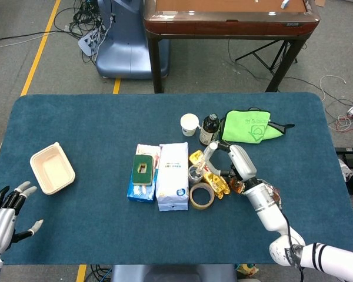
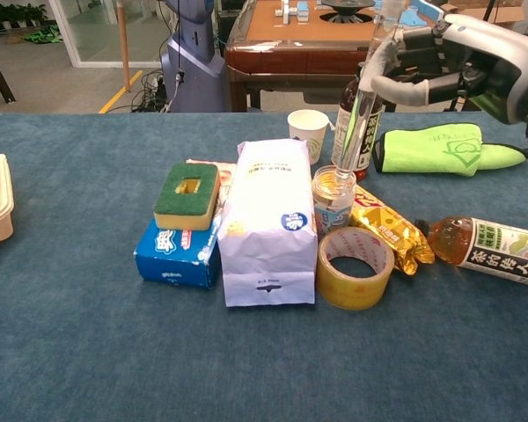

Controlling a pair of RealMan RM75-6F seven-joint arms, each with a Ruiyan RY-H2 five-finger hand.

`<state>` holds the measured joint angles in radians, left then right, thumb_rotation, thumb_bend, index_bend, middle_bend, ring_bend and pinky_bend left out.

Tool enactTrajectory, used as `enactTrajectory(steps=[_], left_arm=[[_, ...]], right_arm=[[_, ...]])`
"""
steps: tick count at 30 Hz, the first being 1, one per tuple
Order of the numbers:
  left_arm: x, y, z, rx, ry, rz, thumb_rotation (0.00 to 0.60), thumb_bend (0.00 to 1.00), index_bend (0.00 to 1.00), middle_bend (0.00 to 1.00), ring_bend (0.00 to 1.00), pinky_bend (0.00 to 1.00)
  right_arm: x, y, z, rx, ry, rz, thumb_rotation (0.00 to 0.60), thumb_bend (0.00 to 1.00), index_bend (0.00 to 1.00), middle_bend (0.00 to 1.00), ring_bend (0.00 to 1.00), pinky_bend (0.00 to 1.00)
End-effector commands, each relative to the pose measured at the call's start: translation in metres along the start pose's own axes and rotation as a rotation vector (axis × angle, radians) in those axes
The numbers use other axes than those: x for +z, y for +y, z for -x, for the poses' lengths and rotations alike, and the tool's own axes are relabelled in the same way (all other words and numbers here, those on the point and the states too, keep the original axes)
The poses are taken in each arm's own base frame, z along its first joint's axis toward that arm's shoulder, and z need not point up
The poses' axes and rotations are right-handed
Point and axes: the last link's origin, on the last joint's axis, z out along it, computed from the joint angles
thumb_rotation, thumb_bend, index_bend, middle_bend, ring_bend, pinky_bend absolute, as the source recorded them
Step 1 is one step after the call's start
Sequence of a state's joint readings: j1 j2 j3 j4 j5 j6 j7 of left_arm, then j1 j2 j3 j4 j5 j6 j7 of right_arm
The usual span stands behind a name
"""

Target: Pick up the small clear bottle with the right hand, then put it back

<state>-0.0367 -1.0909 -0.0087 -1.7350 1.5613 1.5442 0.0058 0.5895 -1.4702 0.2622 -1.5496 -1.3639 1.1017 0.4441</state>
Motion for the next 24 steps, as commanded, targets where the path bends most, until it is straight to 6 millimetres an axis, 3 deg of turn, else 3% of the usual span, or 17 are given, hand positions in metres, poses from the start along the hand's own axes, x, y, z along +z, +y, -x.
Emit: enactTrajectory(steps=[1,24], left_arm=[[0.0,0.0,0.0,0.0,0.0,-0.002,0.6,0.23,0.17,0.09,0.16,0.0],[-0.001,-0.002,0.001,0.005,-0.006,-0.011,0.6,0.23,0.17,0.09,0.16,0.0]], right_arm=[[0.003,0.001,0.003,-0.006,-0.007,0.003,0.6,0.52,0.56,0.43,0.28,0.31],[0.001,0.033,0.033,-0.064,-0.084,0.074,0.6,0.5,0.56,0.4,0.28,0.31]])
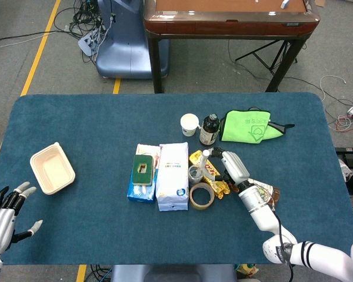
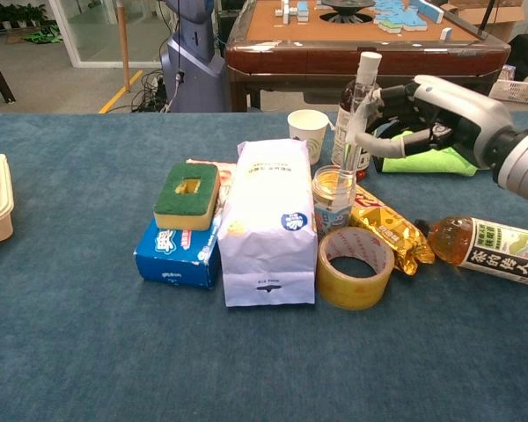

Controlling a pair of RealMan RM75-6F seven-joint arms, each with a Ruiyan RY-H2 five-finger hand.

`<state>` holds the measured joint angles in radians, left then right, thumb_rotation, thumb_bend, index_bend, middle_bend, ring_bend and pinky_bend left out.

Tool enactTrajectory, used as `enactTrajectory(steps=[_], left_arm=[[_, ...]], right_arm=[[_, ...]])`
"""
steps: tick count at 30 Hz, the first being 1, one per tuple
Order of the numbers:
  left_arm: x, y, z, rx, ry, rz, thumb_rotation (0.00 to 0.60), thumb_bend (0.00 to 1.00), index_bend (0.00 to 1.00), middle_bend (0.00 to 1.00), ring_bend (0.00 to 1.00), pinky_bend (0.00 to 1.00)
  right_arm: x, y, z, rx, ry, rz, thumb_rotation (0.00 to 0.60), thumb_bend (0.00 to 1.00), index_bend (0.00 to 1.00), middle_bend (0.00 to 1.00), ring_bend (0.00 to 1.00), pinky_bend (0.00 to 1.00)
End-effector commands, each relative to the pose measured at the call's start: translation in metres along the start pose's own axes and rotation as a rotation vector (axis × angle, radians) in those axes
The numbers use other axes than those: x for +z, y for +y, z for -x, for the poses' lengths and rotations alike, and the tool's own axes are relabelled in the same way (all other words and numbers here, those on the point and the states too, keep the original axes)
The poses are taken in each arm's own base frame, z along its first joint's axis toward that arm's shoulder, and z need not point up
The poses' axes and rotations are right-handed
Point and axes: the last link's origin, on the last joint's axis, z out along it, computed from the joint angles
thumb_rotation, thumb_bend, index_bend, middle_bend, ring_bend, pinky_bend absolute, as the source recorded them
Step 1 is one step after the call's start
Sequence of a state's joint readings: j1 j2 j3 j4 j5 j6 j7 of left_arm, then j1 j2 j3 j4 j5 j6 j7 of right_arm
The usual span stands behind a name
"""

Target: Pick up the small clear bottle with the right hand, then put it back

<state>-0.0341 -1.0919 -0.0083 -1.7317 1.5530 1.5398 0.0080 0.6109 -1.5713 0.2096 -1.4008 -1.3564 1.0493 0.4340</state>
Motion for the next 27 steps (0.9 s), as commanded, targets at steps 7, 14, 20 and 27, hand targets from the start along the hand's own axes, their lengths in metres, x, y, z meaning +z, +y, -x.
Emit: enactTrajectory(steps=[7,14,20,27], left_arm=[[0.001,0.002,0.001,0.002,-0.004,0.004,0.6,0.23,0.17,0.09,0.16,0.0],[0.002,0.003,0.002,0.001,-0.003,0.005,0.6,0.23,0.17,0.09,0.16,0.0],[0.002,0.001,0.001,0.003,-0.002,0.002,0.6,0.23,0.17,0.09,0.16,0.0],[0.005,0.0,0.001,0.004,0.001,0.008,0.6,0.23,0.17,0.09,0.16,0.0]], right_arm=[[-0.005,0.009,0.005,-0.032,-0.042,0.022,0.6,0.41,0.45,0.29,0.22,0.27],[-0.012,0.009,-0.001,-0.052,-0.051,0.023,0.6,0.36,0.19,0.14,0.15,0.22],[-0.037,0.003,-0.029,-0.135,0.05,-0.03,0.6,0.35,0.17,0.12,0.14,0.22],[-0.095,0.011,-0.077,-0.349,0.143,0.061,0.6,0.35,0.17,0.16,0.14,0.22]])
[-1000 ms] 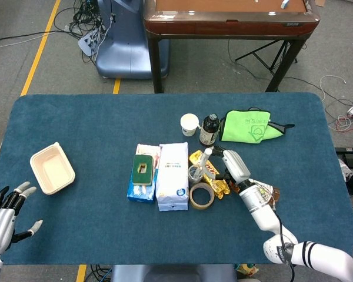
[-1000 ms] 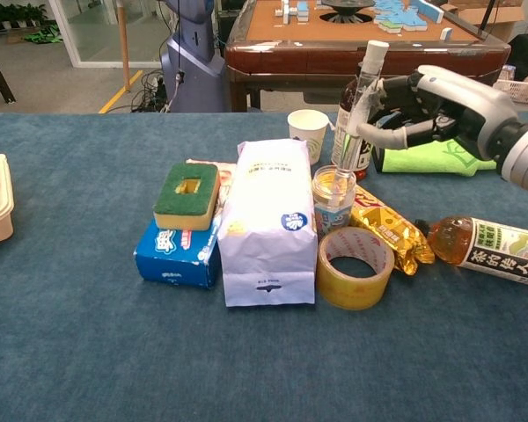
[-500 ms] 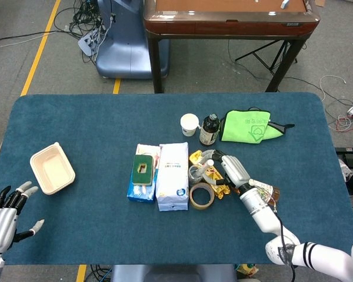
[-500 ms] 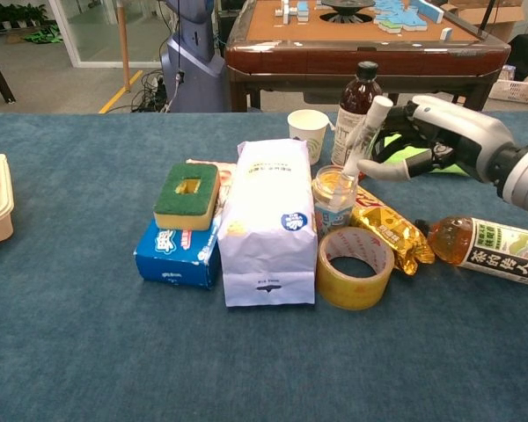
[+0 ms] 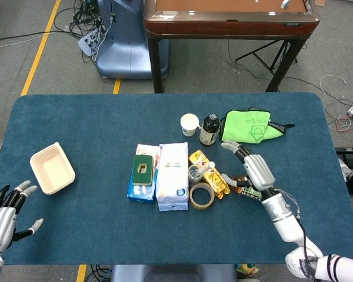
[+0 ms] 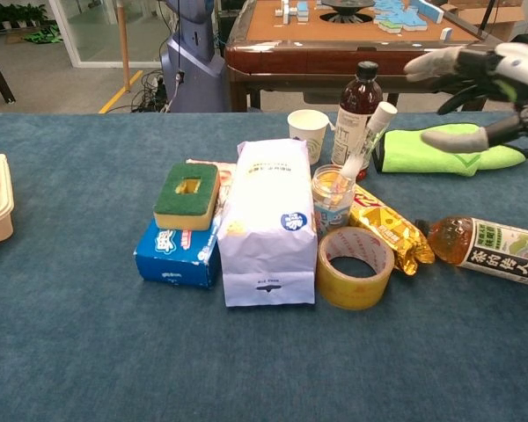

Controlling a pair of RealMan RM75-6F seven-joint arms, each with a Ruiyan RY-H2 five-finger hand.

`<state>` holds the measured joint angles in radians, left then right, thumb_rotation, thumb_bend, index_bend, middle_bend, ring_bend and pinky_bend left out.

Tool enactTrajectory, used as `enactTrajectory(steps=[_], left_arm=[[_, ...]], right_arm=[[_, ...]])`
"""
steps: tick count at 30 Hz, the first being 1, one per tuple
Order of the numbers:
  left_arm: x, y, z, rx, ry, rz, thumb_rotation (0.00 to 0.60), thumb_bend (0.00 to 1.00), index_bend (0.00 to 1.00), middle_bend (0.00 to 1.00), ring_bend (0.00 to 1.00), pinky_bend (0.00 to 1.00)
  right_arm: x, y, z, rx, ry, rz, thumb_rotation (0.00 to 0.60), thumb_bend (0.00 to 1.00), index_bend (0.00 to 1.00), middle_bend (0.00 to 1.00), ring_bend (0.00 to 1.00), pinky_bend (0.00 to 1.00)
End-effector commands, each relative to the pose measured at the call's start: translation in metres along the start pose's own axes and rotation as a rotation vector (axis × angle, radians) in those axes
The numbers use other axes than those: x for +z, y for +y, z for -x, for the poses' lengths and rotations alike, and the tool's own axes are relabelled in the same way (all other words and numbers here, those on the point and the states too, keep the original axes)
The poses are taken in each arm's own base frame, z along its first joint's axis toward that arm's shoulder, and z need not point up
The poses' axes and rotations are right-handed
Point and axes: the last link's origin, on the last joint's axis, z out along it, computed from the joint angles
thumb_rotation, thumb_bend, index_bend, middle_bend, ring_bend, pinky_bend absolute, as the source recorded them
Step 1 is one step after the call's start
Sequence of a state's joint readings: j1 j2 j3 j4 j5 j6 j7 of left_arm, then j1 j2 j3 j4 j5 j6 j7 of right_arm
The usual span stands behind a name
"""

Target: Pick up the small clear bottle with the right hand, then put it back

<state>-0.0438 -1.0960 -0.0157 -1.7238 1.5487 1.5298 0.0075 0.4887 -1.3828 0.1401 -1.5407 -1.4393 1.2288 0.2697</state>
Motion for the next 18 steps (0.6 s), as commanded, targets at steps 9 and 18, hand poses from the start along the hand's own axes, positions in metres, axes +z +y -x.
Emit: enactTrajectory(steps=[9,18], left_arm=[[0.004,0.004,0.002,0.001,0.003,0.02,0.6,0.23,0.17,0.09,0.16,0.0],[0.007,0.009,0.003,0.006,-0.003,0.03,0.6,0.23,0.17,0.09,0.16,0.0]], right_arm=[[-0.107,0.037,-0.07,-0.25,0.094,0.265,0.6,0.35,0.17,0.16,0.14,0.22],[-0.144,0.05,-0.082,-0.246,0.152,0.361,0.6,0.35,0.17,0.17,0.14,0.22]])
